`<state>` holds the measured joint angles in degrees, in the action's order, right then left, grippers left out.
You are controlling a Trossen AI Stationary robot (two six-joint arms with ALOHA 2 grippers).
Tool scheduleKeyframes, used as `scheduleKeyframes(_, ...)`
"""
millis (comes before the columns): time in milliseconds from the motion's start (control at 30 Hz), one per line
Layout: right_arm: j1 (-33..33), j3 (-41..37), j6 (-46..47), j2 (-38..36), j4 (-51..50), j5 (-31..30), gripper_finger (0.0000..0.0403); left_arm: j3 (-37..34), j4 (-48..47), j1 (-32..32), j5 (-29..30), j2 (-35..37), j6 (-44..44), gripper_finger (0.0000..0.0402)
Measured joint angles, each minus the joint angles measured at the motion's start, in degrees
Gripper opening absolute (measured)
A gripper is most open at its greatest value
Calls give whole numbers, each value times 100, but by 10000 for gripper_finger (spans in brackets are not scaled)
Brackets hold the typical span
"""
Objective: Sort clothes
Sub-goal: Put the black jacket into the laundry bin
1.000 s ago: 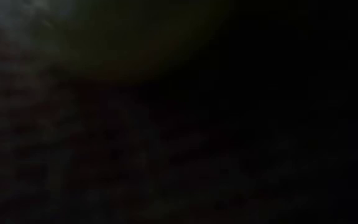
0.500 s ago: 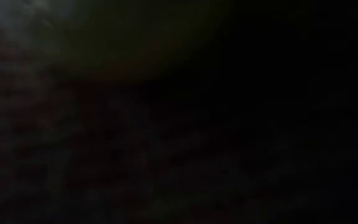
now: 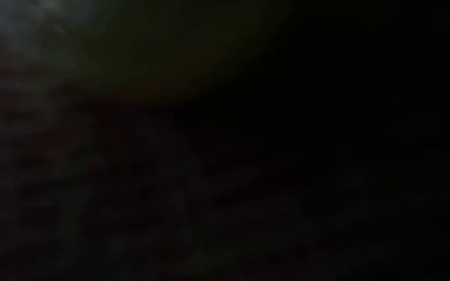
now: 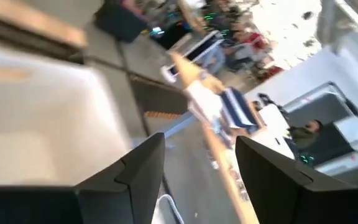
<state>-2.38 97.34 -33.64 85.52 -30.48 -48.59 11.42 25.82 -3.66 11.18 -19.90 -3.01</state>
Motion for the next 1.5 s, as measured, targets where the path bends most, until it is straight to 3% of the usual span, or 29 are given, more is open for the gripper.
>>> scheduleKeyframes(133,591,522,-40,-9,132,546,214,0,0,2,-2,0,0,4)
scheduleKeyframes(267,689,864,565,-7,-1006,1405,214,0,-46,1,0,0,13,4)
scheduleKeyframes(467,160,887,1720,2,-3378,3585,214,0,-225,2,0,-2,128,4)
scheduleKeyframes(567,-312,487,2129,-12,-3744,4067,214,0,-247,1,0,2,151,4)
scheduleKeyframes(800,-1320,-629,2776,-31,-3947,3562,214,0,-275,2,0,2,227,4)
scheduleKeyframes(933,-1597,-1127,3028,-31,-3394,3269,214,0,-281,2,0,2,229,4)
scheduleKeyframes(1100,-1689,-1611,2842,-20,-2104,3165,214,0,-277,1,0,0,226,4)
scheduleKeyframes(1367,-1551,-2455,2134,-14,-498,1941,211,0,-273,2,2,2,157,4)
scheduleKeyframes(1500,-1564,-2639,1842,-11,-138,1598,169,0,-273,0,2,2,149,4)
